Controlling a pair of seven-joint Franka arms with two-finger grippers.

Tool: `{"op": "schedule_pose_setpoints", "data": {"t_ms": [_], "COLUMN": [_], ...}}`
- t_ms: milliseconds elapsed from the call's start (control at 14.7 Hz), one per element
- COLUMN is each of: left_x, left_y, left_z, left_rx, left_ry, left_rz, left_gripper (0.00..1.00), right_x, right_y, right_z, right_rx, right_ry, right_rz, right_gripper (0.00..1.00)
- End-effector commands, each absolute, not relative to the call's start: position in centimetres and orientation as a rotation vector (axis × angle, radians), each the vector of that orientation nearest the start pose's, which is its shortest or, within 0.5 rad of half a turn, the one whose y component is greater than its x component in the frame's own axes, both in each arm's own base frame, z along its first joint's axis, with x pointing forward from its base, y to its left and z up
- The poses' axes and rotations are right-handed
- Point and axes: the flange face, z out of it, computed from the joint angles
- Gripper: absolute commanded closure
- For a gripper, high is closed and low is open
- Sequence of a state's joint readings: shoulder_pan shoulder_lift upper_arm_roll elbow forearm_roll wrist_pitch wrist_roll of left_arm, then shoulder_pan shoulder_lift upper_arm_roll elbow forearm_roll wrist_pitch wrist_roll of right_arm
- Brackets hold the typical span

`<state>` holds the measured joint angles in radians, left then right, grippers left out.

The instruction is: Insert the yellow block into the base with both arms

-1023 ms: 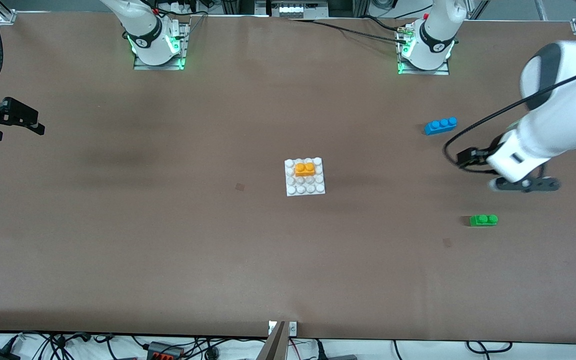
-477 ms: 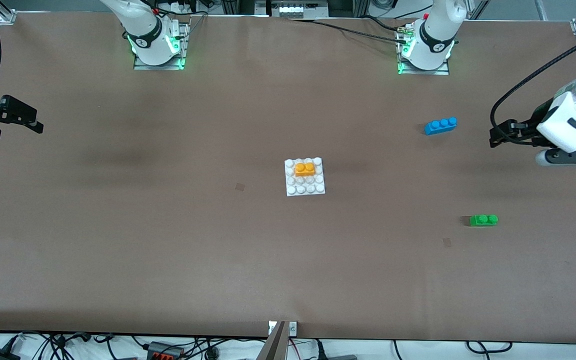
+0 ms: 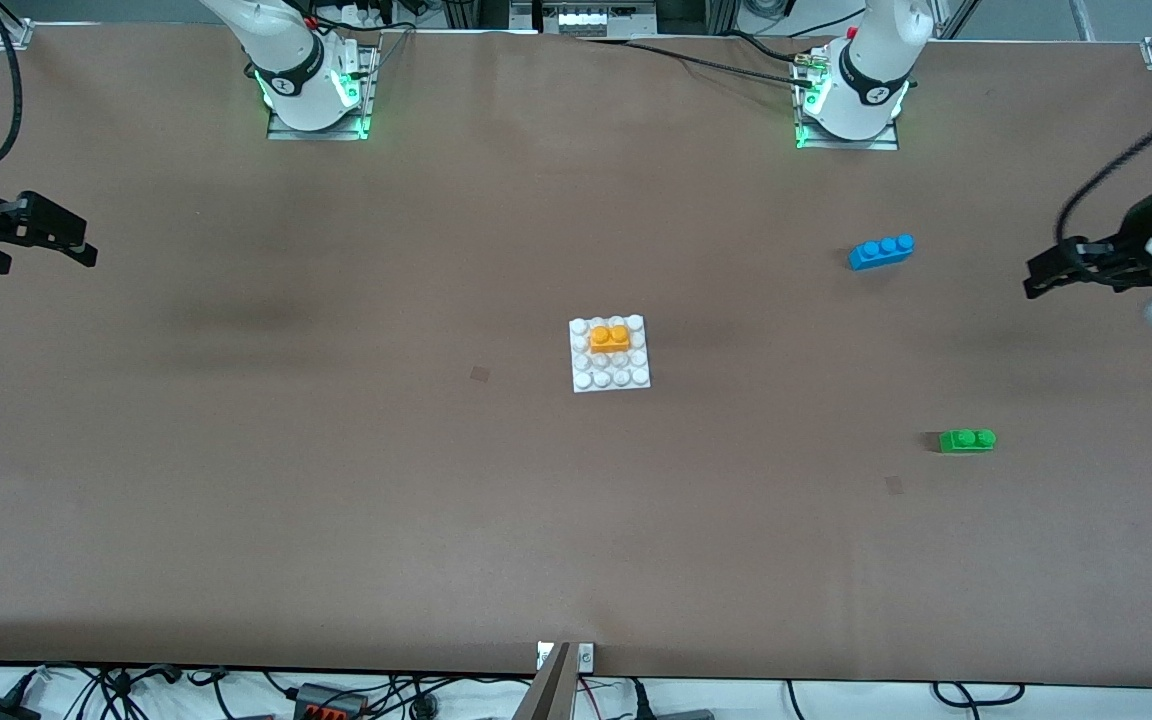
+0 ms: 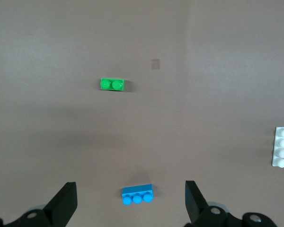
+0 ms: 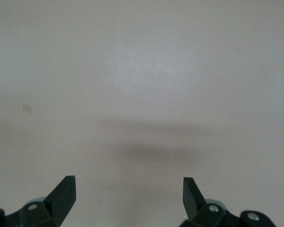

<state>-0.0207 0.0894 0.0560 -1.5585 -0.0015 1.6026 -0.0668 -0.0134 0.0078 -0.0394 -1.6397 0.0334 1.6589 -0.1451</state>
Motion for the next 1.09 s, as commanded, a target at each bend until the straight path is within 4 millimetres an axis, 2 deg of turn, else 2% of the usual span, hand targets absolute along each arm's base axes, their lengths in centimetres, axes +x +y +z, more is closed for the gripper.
{"op": "schedule_pose_setpoints", "data": {"t_ms": [0, 136, 341, 545, 1023], "left_x": [58.6, 58.6, 58.5, 58.6, 58.5], "left_y": [1.4, 0.9, 1.4, 1.2, 1.0], "left_z": [58.5, 58.6, 58.4, 58.3, 58.3], "left_rx": [-3.168, -3.168, -3.165, -3.164, -3.169], "left_ry": [-0.165, -0.211, -0.228, -0.165, -0.153], "left_rz": [0.061, 0.060, 0.077, 0.078, 0.083], "left_gripper": [0.00, 0.00, 0.00, 0.00, 0.00], "right_x": [54.1, 54.0, 54.3, 54.8, 54.7], "right_y": [-2.4, -2.8, -2.9, -3.2, -3.0], "right_z": [59.8, 59.8, 60.0, 60.7, 60.8], "right_rx": [-3.120, -3.119, -3.120, -3.138, -3.145], "right_ry": [-0.115, -0.105, -0.113, -0.135, -0.119], "right_rz": [-0.026, -0.012, -0.020, -0.044, -0.019], "right_gripper": [0.00, 0.00, 0.00, 0.00, 0.00]}}
